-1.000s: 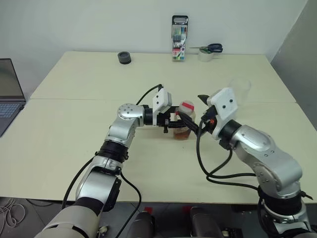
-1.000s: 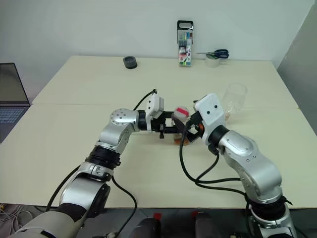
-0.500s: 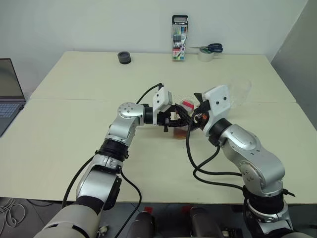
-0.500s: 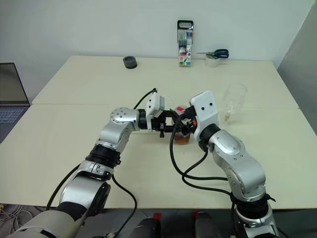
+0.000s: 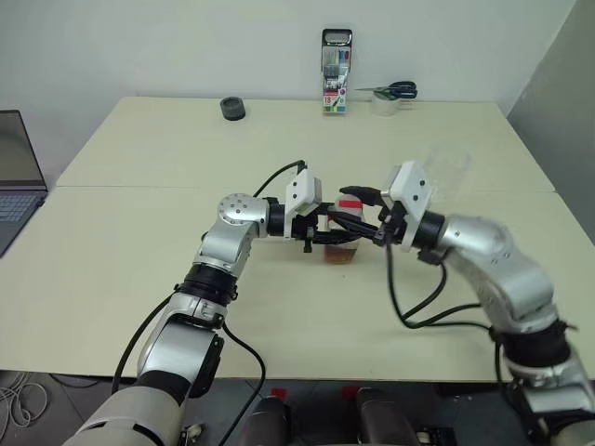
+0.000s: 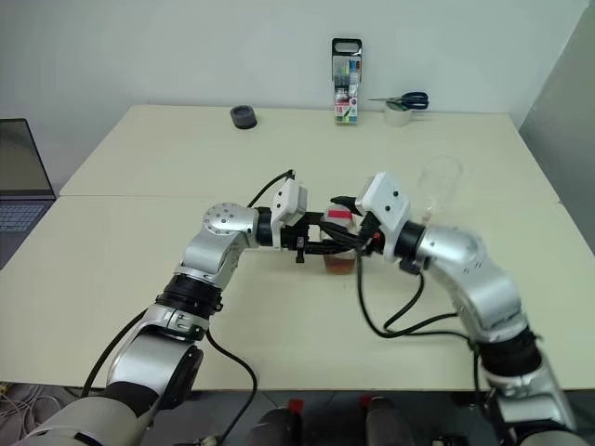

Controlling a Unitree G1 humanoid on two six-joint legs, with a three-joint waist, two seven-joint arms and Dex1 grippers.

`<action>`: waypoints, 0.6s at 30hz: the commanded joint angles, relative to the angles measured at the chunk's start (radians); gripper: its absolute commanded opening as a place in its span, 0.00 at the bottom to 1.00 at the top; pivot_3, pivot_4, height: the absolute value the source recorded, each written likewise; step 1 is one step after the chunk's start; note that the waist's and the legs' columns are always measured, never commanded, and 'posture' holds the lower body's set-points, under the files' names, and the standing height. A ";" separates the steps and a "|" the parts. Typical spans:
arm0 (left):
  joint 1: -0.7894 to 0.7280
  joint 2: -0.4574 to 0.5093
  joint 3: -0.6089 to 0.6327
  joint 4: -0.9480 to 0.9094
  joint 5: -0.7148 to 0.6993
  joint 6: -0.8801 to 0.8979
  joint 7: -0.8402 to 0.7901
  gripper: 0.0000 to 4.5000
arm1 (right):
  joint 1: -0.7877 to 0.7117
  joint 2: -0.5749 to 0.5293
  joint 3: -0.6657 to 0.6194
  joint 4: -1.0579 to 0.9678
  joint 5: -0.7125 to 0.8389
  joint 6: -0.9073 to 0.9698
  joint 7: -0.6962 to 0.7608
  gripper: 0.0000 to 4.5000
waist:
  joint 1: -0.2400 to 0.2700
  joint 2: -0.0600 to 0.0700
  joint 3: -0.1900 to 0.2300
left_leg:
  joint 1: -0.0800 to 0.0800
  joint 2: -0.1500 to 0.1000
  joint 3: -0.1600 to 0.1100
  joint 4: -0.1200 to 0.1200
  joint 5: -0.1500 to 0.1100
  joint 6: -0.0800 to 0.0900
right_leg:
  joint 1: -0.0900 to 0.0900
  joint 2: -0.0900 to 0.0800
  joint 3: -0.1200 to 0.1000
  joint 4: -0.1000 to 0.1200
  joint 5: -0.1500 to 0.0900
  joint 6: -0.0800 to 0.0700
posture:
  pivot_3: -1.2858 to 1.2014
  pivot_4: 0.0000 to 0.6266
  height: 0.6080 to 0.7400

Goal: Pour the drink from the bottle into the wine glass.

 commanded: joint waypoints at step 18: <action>-0.046 -0.001 0.051 0.012 -0.019 0.029 0.078 0.42 | 0.219 0.203 -0.077 -0.407 -0.066 0.272 -0.508 0.87 | 0.005 0.000 0.000 | -0.004 -0.002 -0.005 0.001 0.002 -0.004 | -0.002 -0.004 0.000 0.001 0.000 0.000 | 0.52 0.24 1.00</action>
